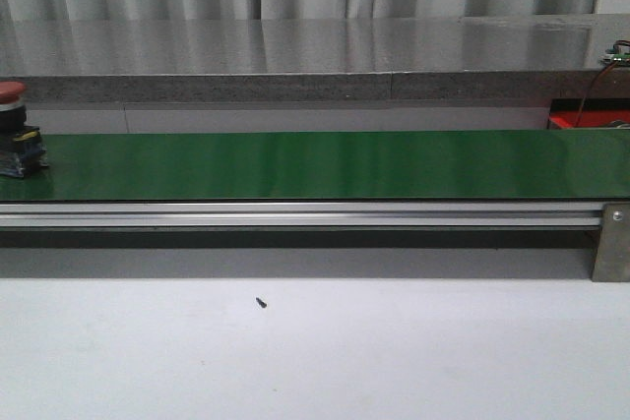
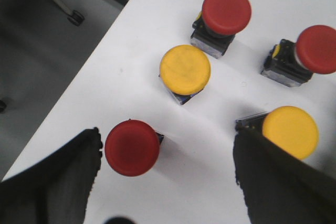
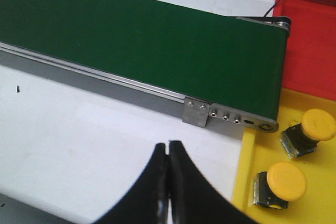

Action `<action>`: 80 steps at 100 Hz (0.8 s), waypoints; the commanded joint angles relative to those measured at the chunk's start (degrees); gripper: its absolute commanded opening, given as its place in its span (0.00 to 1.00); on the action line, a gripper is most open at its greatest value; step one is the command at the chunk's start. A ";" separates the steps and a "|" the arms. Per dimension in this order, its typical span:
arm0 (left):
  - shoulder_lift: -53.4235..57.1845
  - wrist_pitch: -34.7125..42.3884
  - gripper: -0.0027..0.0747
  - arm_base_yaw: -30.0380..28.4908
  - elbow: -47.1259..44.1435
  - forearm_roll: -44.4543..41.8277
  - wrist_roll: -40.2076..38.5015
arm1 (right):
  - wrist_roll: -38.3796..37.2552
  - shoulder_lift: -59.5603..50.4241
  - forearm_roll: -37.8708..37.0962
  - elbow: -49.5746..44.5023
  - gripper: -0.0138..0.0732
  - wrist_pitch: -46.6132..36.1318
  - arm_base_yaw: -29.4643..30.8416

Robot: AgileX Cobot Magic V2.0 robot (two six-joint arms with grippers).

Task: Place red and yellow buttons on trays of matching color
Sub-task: 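Grasp a second red push-button on the table with the left gripper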

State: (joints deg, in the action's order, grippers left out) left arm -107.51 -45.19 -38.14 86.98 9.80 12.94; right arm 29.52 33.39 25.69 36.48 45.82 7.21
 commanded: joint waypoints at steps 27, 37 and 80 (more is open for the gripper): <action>-1.76 4.93 0.65 -0.28 1.75 -1.83 -0.55 | 0.42 -0.05 0.90 1.43 0.09 -3.01 0.00; -2.02 5.91 0.58 -0.28 1.75 -3.38 -0.55 | 0.42 -0.05 0.90 1.43 0.09 -3.01 0.00; -5.41 5.90 0.45 -0.28 1.75 -3.88 -0.55 | 0.42 -0.05 0.90 1.43 0.09 -3.01 0.00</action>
State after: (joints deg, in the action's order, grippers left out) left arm -115.50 -41.00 -38.26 86.98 5.53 12.94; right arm 29.52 33.39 25.69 36.48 45.82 7.21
